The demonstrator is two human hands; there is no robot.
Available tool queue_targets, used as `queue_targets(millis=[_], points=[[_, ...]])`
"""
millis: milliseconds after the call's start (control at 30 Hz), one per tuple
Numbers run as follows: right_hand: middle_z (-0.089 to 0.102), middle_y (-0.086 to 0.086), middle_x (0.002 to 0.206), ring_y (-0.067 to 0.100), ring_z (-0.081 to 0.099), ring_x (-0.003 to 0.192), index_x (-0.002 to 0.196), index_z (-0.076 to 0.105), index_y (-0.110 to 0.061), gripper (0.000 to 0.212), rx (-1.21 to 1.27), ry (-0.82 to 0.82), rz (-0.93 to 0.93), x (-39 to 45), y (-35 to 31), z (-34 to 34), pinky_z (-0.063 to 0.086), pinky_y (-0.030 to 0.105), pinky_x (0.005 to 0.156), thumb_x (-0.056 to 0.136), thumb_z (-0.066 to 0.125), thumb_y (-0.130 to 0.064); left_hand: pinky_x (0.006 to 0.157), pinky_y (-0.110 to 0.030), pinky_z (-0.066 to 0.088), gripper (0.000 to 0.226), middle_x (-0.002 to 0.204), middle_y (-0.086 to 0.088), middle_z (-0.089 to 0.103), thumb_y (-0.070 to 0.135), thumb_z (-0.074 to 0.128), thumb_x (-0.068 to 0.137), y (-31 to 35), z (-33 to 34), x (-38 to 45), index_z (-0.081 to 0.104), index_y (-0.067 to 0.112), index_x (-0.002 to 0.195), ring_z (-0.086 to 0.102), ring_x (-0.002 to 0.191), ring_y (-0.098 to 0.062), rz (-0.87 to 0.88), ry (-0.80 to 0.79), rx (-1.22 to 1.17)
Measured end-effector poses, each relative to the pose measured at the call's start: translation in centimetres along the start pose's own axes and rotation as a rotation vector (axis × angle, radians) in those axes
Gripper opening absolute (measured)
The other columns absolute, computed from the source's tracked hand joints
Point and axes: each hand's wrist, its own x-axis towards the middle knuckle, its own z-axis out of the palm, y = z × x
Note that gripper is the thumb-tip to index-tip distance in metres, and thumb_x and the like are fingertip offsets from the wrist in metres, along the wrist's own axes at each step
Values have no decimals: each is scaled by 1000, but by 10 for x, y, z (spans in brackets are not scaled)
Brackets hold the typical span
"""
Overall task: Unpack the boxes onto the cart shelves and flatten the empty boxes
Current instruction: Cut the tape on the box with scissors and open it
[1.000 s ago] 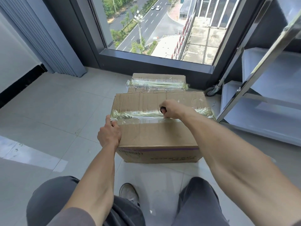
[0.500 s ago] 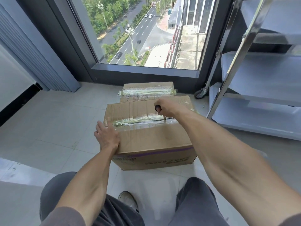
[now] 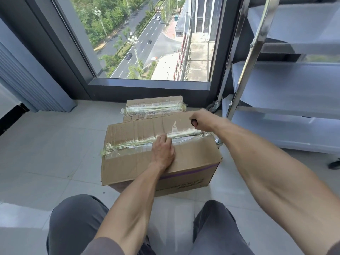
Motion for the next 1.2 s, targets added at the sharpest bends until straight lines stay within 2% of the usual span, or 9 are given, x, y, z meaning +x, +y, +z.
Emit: queue_targets(millis=[167,367,600,767,933,1000,1067,1133,1200], points=[[54,11,70,33,54,70,64,47,-13,29,-39,29,61,-20,16,-3,43,38,61,84,43,8,113,-41,33,36,148,-11,46,25,42,99,4,11,0,60,8,126,41,136,-27,-36,-27,74],[49,8,71,29,48,65,73,55,-10,27,-53,28,139,-11,1,-3,40,33,60,82,42,12,95,-39,41,33,128,-8,56,30,39,100,4,0,10,60,10,113,49,115,-25,-23,-26,81],[47,7,70,31,53,75,64,45,-10,29,47,112,308,-27,1,-9,41,31,62,83,44,11,92,-45,44,35,109,-9,61,35,38,98,21,-11,15,62,11,104,54,101,-27,-174,-8,31],[58,13,94,31,57,90,103,63,-6,20,175,359,474,-41,16,-17,43,31,68,88,52,0,82,-40,43,27,82,-2,56,37,46,96,23,-27,8,54,17,80,49,78,-21,-135,98,-8],[63,17,111,34,59,106,119,63,-8,31,131,492,445,-44,-4,-26,44,34,75,93,46,-3,52,-28,46,55,53,-1,54,44,36,101,26,-55,-3,57,13,60,48,48,-17,-15,102,5],[58,14,116,32,54,109,115,65,-10,29,69,519,420,-45,-25,-26,45,39,88,94,46,-4,54,-28,47,62,54,0,54,46,27,101,32,-70,-11,57,13,58,52,50,-20,-1,30,32],[54,12,116,30,49,110,105,68,-11,23,-6,562,413,-46,-47,-24,42,40,93,95,48,-6,65,-35,49,62,71,-1,64,51,23,98,38,-89,-10,64,13,72,62,66,-24,-31,-151,47],[55,12,113,30,54,106,99,68,-10,21,-9,547,391,-49,-68,-20,45,40,90,93,49,-5,78,-41,55,56,92,4,66,56,33,95,39,-106,-10,70,14,99,64,79,-22,-84,-568,-37],[59,13,112,32,62,103,104,68,-8,23,-10,464,343,-50,-85,-11,50,40,87,92,50,-3,70,-38,57,45,99,-9,68,56,47,89,41,-111,-23,67,17,101,62,71,-18,-97,-889,-81]])
